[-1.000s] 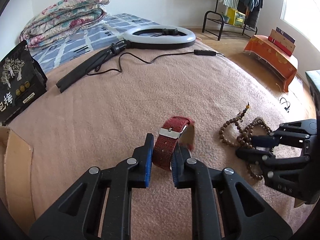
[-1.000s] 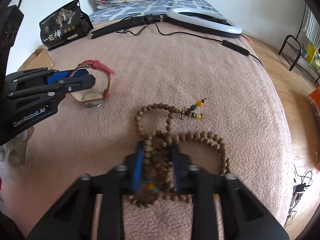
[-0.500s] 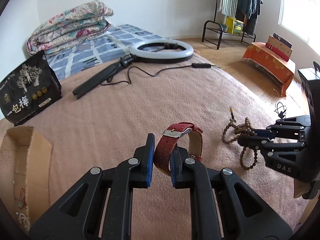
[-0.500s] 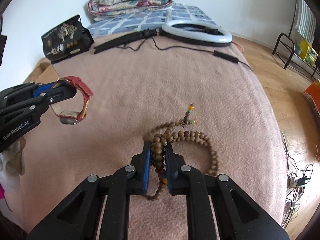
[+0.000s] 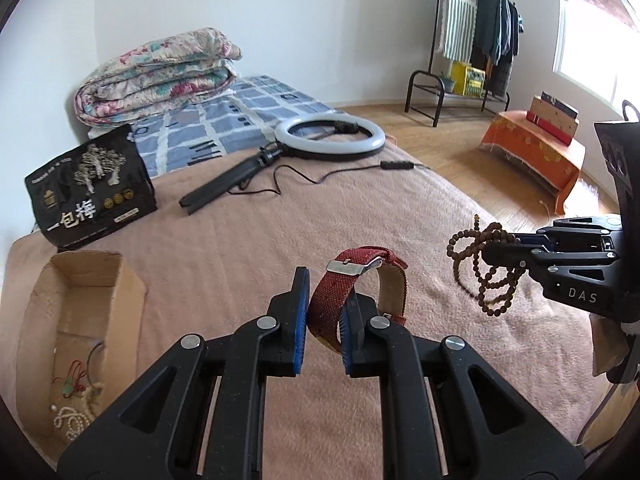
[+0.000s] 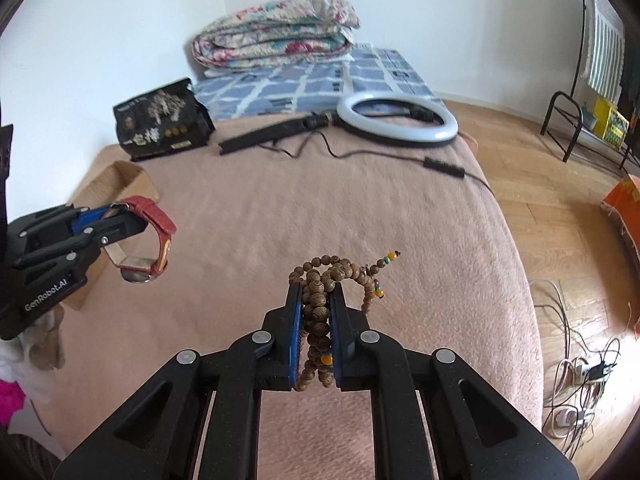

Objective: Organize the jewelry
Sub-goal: 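Carry the watch and bead mala over the cardboard box with both tools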

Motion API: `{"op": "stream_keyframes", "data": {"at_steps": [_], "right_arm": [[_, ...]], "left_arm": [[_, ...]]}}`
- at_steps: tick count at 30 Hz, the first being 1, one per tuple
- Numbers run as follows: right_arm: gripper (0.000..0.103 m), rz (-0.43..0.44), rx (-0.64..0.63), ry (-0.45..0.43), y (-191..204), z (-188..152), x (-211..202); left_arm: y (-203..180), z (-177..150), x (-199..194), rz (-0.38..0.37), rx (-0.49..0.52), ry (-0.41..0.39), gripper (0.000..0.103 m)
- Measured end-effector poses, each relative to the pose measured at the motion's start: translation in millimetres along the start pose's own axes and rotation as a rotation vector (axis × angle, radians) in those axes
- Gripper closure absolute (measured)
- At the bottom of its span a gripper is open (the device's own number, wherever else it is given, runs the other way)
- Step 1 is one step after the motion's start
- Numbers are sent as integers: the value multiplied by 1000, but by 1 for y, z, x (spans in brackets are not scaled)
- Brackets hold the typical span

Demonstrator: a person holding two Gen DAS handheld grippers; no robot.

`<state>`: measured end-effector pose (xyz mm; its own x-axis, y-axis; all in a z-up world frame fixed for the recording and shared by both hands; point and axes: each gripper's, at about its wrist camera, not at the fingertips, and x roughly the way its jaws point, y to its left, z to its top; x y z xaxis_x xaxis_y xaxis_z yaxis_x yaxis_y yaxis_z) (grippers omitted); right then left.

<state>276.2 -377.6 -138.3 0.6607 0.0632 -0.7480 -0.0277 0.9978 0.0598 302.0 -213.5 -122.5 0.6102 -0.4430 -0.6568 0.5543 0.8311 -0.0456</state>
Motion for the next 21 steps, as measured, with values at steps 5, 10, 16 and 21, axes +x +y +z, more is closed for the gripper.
{"op": "stream_keyframes", "data": {"at_steps": [5, 10, 16, 21], "right_arm": [[93, 22, -19, -37, 18, 10, -15], [93, 52, -48, -70, 43, 22, -26], [93, 91, -77, -103, 74, 37, -30], [93, 128, -100, -118, 102, 50, -26]], "left_arm": [[15, 0, -26, 18, -23, -31, 91], [33, -1, -51, 48, -38, -59, 91], [67, -7, -79, 98, -69, -80, 91], [101, -14, -98, 157, -97, -88, 91]]}}
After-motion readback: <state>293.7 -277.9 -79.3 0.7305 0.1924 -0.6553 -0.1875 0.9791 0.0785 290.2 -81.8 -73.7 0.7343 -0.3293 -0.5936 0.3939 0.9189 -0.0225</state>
